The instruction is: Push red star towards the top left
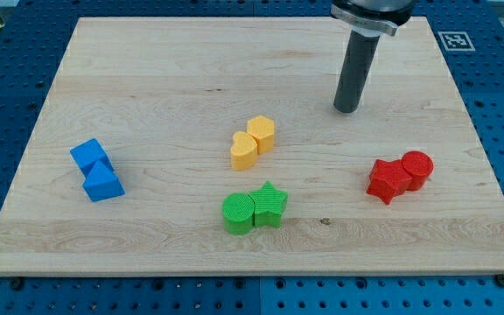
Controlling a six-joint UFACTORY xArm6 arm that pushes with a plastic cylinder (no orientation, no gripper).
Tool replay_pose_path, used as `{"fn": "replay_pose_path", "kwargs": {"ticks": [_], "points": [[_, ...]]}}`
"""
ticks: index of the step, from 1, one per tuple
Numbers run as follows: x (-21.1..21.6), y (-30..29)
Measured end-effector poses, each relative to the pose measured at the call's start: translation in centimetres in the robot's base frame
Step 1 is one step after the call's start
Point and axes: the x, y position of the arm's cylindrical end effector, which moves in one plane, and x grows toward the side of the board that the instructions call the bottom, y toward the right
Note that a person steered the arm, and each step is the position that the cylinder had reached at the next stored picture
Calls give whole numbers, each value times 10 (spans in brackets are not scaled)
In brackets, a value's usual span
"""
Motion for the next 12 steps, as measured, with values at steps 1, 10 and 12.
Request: {"fn": "replay_pose_path", "kwargs": {"ticks": [1, 10, 12], "points": [[0, 0], [143, 100], [160, 74]]}}
